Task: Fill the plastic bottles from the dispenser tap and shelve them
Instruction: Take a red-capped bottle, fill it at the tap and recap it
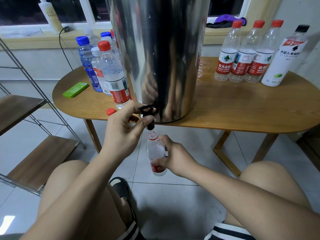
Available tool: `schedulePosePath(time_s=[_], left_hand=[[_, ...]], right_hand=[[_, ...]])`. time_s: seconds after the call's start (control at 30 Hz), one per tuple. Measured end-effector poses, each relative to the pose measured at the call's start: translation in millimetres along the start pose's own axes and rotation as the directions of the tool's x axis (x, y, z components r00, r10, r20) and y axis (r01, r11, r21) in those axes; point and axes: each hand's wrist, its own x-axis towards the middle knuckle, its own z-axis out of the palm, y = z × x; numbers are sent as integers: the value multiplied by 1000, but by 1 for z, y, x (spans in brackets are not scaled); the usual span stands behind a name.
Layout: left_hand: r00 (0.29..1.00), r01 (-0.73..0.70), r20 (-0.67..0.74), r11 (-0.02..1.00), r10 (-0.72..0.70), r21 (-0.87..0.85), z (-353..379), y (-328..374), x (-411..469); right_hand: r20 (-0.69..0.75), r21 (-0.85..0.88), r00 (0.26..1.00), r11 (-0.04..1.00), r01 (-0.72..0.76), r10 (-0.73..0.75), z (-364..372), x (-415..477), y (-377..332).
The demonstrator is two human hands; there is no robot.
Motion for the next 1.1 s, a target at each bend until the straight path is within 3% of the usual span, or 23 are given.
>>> schedulePosePath(time_s=[1.1], left_hand=[[1000,-32,1,999,32,11,0,-4,-1]], right_hand=[[3,-19,1000,1000,-7,7,0,1,2]])
